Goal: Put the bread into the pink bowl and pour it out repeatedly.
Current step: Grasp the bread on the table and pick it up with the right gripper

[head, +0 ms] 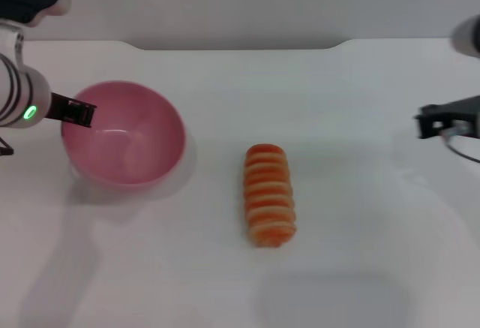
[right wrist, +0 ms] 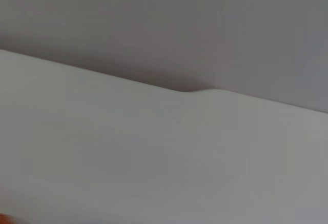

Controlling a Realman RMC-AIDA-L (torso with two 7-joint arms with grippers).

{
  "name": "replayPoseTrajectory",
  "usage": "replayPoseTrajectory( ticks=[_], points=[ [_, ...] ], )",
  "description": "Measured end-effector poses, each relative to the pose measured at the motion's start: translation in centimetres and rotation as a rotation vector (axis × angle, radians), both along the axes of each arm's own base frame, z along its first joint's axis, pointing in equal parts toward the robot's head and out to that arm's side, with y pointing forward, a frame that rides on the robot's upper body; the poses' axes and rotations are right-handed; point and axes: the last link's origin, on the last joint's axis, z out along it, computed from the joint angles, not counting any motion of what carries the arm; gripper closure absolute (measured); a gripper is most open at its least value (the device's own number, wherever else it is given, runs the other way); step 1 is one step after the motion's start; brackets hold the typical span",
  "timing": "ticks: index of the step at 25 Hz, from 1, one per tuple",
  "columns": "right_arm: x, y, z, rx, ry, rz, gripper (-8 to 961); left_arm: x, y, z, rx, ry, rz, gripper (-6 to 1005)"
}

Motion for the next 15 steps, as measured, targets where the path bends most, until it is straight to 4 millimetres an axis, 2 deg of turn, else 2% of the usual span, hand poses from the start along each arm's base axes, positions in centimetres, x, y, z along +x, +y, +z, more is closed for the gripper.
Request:
replayPoseTrajectory(
  ticks=[9,11,15],
  points=[
    [-5.0,1.3,-5.3,-0.146,0.136,0.124,951,-1.1,0.9,0.5,0.032,-0.007,0.005,951],
    [-5.5,1.3,-6.0,-0.162,0.148,0.142,951,-1.3,1.2,0.4,0.033,-0.007,0.007,951],
    [-6.3,1.2,-6.7,-0.175,0.16,0.163,870,-1.5,1.4,0.6,0.036,-0.006,0.008,951]
  ],
)
